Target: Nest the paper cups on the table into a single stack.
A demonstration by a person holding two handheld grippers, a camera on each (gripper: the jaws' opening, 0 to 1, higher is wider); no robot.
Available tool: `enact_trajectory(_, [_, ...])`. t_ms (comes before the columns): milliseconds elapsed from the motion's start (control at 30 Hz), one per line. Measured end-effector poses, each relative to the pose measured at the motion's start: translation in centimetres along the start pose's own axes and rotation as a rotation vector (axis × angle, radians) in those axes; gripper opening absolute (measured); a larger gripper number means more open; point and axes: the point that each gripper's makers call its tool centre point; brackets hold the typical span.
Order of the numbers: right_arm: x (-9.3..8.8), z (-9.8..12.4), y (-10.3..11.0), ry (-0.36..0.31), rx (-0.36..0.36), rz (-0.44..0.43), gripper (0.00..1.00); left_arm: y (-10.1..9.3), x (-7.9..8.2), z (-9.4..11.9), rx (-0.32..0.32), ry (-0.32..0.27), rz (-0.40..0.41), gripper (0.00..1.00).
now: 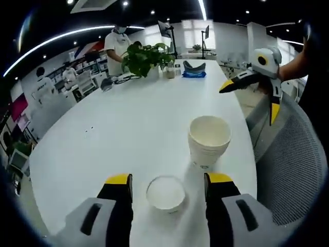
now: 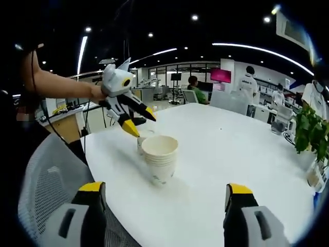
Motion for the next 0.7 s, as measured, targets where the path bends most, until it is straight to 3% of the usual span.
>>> enact_trajectory(300, [-0.4, -0.1, 0.7, 0.019, 0.031, 0.008, 1.00, 1.3, -2.4, -0.6, 0.087, 0.013, 0.076, 0.57])
enact_trajectory(700, [-0.4, -0.2, 0.9, 0.019, 0.034, 0.005, 1.00, 1.1, -3.3, -1.3, 0.091, 0.037, 0.104, 0.45])
Point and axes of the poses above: the point that each gripper's makers call its tool centre point, and the gripper's own axes: z roughly backward along the fingers, y roughly to its left, x roughly out of its top, and after that the axes turned 14 degrees about -y, right-handed
